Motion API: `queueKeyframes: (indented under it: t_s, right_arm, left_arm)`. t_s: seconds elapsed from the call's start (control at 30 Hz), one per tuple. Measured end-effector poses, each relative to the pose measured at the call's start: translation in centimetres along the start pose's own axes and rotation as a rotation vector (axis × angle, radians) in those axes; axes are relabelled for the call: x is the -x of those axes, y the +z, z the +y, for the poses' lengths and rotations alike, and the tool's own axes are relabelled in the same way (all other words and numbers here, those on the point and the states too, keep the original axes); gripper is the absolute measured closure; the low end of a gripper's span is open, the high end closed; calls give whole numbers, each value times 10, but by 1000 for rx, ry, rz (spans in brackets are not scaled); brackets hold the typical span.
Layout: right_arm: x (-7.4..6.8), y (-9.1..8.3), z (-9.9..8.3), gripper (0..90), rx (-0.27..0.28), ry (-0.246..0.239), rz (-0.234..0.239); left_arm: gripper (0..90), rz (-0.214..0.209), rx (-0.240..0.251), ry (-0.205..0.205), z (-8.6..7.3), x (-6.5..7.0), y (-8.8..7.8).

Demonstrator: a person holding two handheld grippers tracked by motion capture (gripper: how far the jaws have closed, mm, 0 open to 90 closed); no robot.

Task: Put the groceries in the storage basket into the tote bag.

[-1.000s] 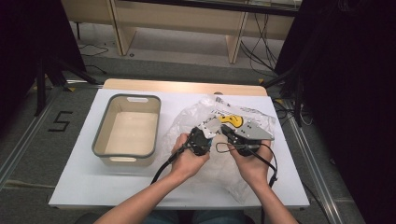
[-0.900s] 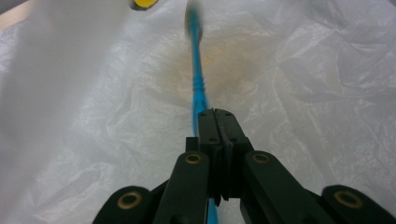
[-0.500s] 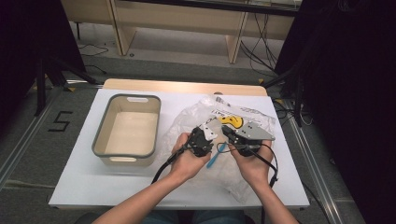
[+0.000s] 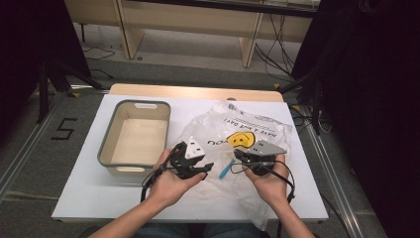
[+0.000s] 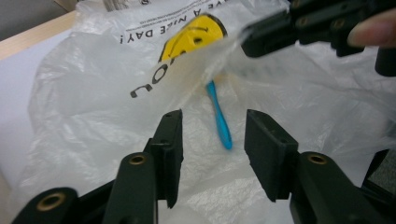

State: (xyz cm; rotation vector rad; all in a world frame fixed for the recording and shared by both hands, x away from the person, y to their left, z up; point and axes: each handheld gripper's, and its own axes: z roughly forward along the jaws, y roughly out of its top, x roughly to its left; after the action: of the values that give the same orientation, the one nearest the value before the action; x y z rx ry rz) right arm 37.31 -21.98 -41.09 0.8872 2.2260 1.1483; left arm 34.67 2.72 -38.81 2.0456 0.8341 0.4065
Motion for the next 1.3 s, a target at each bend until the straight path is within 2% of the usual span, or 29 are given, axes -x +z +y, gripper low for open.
queueKeyframes:
  t_s: [0.13, 0.27, 0.37, 0.47, 0.53, 0.6, 0.67, 0.73, 0.87, 0.97, 1.03, 1.17, 1.3]
  right_arm:
    - [0, 6, -9, 900, -87, 0, 57]
    - [-2, 16, -17, 900, -159, 7, 107]
    - [-4, 23, -23, 895, -220, 5, 145]
    - [-6, 27, -29, 856, -282, 0, 190]
    - [-7, 28, -31, 798, -301, -2, 204]
    - [-6, 26, -32, 720, -308, 18, 232]
    - [-2, 19, -31, 646, -280, 46, 232]
    - [6, 9, -27, 587, -236, 95, 236]
    - [29, -15, -21, 535, -128, 183, 206]
    - [45, -28, -20, 523, -73, 219, 142]
    - [52, -32, -22, 523, -72, 228, 94]
    - [61, -33, -30, 514, -114, 242, 10]
    - [68, -34, -39, 500, -158, 258, -69]
  left_arm:
    - [535, 17, 22, -15, -2, -6, -10]
    - [535, 52, 29, -47, -3, -18, -5]
    - [560, 76, -11, -47, -5, -26, 9]
    - [602, 86, -74, -38, -10, -32, 26]
    - [631, 84, -116, -34, -14, -35, 37]
    - [656, 86, -157, -30, -17, -37, 47]
    - [676, 76, -191, -37, -20, -39, 54]
    - [691, 75, -210, -42, -23, -41, 59]
    - [708, 68, -229, -55, -27, -44, 62]
    - [718, 64, -253, -53, -31, -44, 63]
    - [722, 58, -274, -51, -34, -43, 64]
    - [722, 65, -309, -36, -40, -42, 67]
    - [718, 68, -299, -29, -42, -41, 63]
